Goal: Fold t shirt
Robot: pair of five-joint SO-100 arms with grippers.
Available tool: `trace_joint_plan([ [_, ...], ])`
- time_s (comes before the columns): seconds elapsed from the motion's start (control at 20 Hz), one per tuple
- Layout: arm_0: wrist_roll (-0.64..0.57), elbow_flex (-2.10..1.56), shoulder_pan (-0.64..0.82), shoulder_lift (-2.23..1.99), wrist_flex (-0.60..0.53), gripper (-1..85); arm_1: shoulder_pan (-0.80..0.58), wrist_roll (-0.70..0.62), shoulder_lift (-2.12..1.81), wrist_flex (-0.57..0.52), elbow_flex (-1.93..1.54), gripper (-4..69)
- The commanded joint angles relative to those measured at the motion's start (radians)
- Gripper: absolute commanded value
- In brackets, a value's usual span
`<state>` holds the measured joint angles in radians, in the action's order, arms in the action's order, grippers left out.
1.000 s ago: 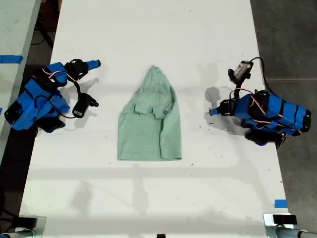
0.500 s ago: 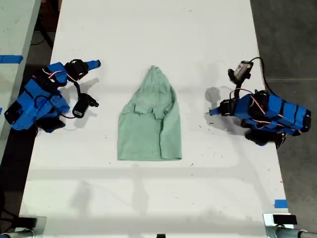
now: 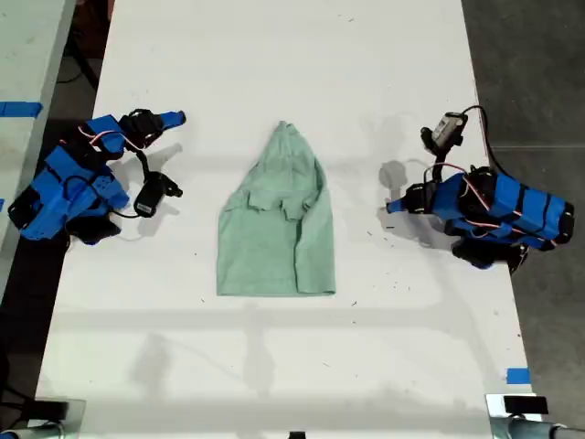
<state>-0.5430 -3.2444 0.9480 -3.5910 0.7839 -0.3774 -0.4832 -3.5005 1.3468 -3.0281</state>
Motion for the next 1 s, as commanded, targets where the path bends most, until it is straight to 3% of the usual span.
trace_joint_plan([
  [0.0,0.029,-0.044,0.021,-0.008,0.000,-0.2,0.006,0.009,-0.011,-0.043,-0.023,1.2],
  [0.95,0.015,-0.044,-0.041,-0.008,-0.023,-0.2,0.000,0.143,-0.011,0.044,-0.025,1.3],
])
